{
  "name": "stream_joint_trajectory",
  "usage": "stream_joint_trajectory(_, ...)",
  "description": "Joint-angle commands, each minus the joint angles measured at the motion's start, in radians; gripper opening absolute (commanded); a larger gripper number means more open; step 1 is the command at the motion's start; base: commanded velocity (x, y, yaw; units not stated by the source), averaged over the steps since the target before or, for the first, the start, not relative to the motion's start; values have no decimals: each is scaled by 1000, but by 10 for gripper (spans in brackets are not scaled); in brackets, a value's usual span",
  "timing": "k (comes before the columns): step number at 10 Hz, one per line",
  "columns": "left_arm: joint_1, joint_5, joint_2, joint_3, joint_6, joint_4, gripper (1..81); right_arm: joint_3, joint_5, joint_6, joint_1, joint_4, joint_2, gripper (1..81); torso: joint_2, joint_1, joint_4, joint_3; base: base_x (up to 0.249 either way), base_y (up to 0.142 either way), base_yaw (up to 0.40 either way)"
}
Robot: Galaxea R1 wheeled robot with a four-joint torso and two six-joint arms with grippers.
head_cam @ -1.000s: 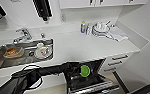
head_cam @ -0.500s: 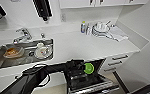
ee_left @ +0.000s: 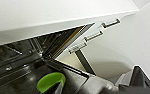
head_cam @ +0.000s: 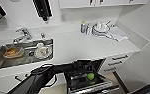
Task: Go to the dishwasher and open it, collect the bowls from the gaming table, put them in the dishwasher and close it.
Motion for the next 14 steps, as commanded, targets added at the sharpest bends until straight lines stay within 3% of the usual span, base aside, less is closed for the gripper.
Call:
stream_joint_trajectory(1, -122, 21, -47, 123, 1, 1, 811, 20, -37, -3, 11, -17, 1, 10, 0, 0, 0, 0, 0, 0, 0)
stream_joint_trajectory(4, -35, 60, -313, 484, 18, 27, 811, 75, -11, 2, 15, -13, -61, 10, 0, 0, 0, 0, 0, 0, 0)
stream_joint_trajectory(8, 149, 61, -641, 846, 19, 130, 811, 291, -8, 4, 75, -17, -242, 10, 0, 0, 0, 0, 0, 0, 0)
stream_joint_trajectory(11, 353, 47, -789, 959, 10, 276, 811, 431, -10, 42, 158, -3, -368, 10, 0, 0, 0, 0, 0, 0, 0)
stream_joint_trajectory(14, 586, -48, -850, 919, 10, 406, 811, 566, -14, 89, 239, -2, -471, 10, 0, 0, 0, 0, 0, 0, 0)
